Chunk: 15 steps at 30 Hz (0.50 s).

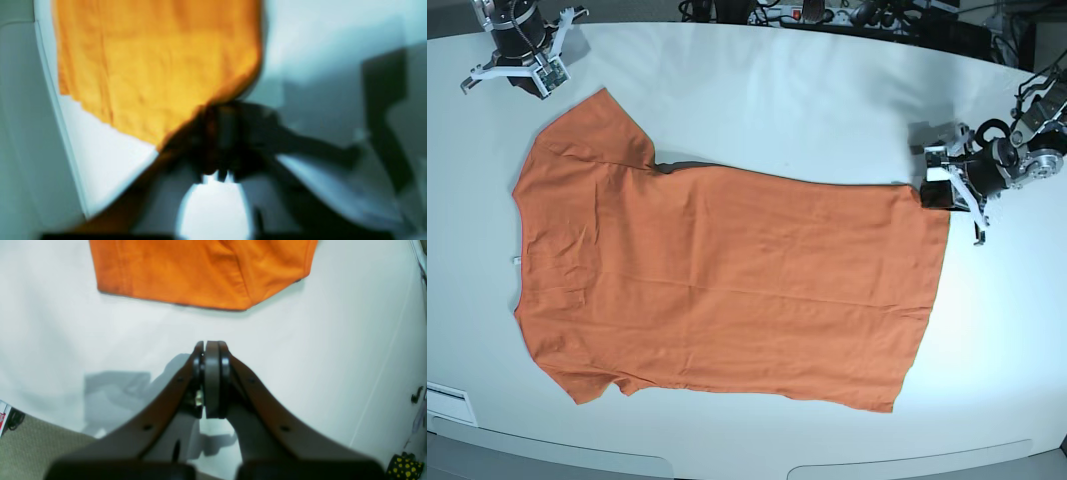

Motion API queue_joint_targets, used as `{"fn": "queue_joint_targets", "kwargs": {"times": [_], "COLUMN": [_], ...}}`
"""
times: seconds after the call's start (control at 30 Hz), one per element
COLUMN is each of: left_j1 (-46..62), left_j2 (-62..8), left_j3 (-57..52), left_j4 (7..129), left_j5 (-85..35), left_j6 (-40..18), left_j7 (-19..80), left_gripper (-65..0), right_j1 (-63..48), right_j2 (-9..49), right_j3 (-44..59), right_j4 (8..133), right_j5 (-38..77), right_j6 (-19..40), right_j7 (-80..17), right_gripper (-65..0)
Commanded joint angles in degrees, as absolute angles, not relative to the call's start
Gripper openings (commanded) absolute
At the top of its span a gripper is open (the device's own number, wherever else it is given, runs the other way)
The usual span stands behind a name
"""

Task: Fold the T-shirt properly
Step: 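Move both grippers to the shirt's back edge and grasp it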

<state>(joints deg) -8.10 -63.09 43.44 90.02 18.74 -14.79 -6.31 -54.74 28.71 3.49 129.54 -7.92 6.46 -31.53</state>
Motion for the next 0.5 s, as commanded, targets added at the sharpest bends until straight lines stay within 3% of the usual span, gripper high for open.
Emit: {"fn": "queue_joint_targets", "kwargs": {"times": [0.0, 0.1, 0.23, 0.4, 0.47], "left_j1": [-8.47, -8.45, -8.40, -8.29, -8.29], "left_j2": [-64.29, -64.23, -64.25, -64.25, -64.16], "left_j3": [43.18, 43.18, 43.18, 43.18, 43.18], "left_j4": [90.32, 90.37, 90.37, 90.37, 90.37], "left_j5": [18.65, 18.26, 16.82, 16.82, 16.38], "left_j6": [-15.38, -15.44, -15.44, -15.44, -15.44], "left_j7": [-5.80, -5.34, -5.32, -4.91, -4.93], "left_gripper": [-65.0, -65.0, -65.0, -65.0, -65.0], "right_j1": [-55.20, -54.00, -50.89, -49.12, -48.84], "right_j2": [29.23, 29.23, 29.21, 29.23, 29.23], "right_j3": [3.81, 3.79, 3.79, 3.79, 3.79], "right_j4": [130.43, 130.43, 130.34, 130.34, 130.23], "right_j5": [-8.36, -7.62, 2.68, 4.78, 6.26], "right_j6": [5.85, 7.25, 11.29, 12.14, 12.49], "right_j7": [-30.30, -29.95, -31.07, -31.51, -31.55], "right_gripper": [-65.0, -65.0, -63.5, -38.4, -36.9]}}
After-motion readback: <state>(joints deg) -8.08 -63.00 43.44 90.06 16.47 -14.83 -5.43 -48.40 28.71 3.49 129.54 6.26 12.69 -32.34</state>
